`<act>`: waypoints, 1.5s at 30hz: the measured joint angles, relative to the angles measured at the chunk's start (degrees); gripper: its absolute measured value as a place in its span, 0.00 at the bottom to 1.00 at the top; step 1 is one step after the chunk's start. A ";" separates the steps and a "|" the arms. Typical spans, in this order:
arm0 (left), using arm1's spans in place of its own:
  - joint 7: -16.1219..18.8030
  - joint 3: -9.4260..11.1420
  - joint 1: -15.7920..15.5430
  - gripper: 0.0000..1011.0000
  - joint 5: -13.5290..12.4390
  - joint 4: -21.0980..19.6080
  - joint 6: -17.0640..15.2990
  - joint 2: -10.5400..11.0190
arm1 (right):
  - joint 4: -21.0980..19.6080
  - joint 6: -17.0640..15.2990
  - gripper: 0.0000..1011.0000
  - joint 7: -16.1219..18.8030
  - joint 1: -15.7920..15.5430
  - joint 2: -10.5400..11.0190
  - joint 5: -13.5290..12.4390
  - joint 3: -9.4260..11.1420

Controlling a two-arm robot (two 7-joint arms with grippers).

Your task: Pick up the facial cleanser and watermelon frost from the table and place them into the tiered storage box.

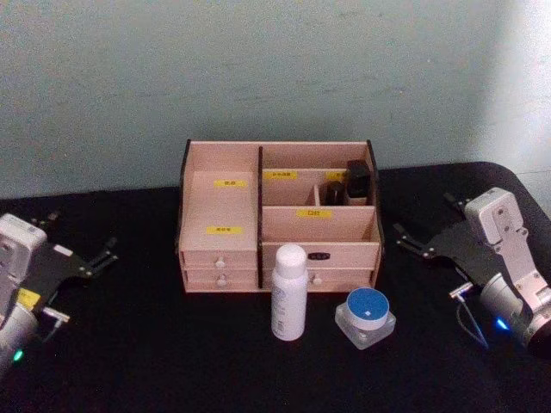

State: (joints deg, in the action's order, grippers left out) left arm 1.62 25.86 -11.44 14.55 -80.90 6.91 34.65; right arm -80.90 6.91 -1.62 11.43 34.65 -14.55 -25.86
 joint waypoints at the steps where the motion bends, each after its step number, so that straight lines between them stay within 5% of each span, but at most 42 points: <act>1: 0.00 0.00 0.00 0.99 0.00 0.00 0.00 0.00 | 0.00 0.00 0.99 0.00 0.00 0.00 0.00 0.00; 45: 0.00 0.00 0.00 0.99 0.00 0.00 0.00 0.00 | 0.00 0.00 0.99 0.00 -0.01 -0.01 0.00 0.02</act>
State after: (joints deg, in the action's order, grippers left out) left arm 1.62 25.86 -11.43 14.55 -80.90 6.91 34.65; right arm -80.90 6.91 -1.62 11.43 34.64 -14.54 -25.85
